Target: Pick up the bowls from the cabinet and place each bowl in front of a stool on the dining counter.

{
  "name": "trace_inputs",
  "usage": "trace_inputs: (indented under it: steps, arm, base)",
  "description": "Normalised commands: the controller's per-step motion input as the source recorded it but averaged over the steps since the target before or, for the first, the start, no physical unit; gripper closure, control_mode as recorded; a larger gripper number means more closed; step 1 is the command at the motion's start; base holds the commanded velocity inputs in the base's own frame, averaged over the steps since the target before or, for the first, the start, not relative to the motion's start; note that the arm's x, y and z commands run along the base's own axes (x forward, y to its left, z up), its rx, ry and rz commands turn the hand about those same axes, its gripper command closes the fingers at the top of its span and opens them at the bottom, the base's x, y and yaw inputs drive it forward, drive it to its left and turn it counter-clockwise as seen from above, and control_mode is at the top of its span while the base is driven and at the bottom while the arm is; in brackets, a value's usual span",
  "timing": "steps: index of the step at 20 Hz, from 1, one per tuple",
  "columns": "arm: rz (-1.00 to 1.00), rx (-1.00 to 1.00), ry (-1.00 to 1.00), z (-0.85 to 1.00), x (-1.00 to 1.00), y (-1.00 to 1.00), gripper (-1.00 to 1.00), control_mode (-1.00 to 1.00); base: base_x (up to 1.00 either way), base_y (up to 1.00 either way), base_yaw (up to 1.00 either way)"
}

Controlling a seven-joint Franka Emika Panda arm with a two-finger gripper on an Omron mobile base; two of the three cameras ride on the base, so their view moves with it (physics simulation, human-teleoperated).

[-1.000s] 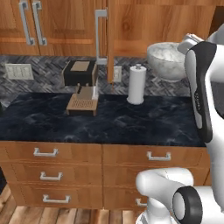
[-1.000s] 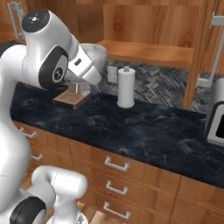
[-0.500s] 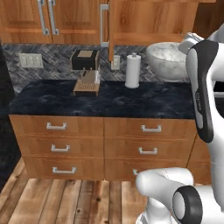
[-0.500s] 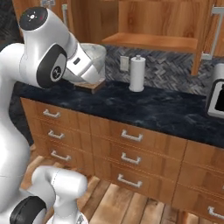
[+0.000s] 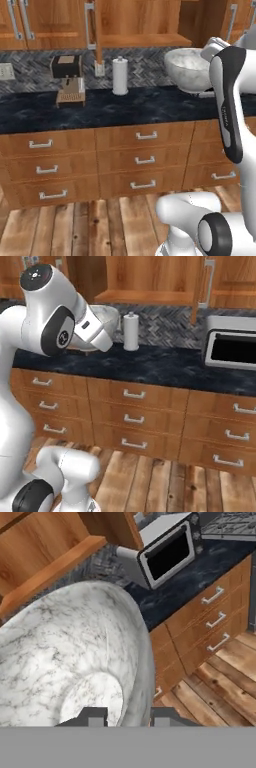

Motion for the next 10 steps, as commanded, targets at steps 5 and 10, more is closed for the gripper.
trace_inputs:
  steps: [5, 10]
  arm:
    - [0.00, 0.00, 0.00, 0.00, 0.00, 0.00, 1.00, 1.00]
    - [0.00, 0.00, 0.00, 0.00, 0.00, 0.00, 1.00, 1.00]
  base:
    - [0.00, 0.60, -0.52]
    - [-0.32, 0.63, -0.52]
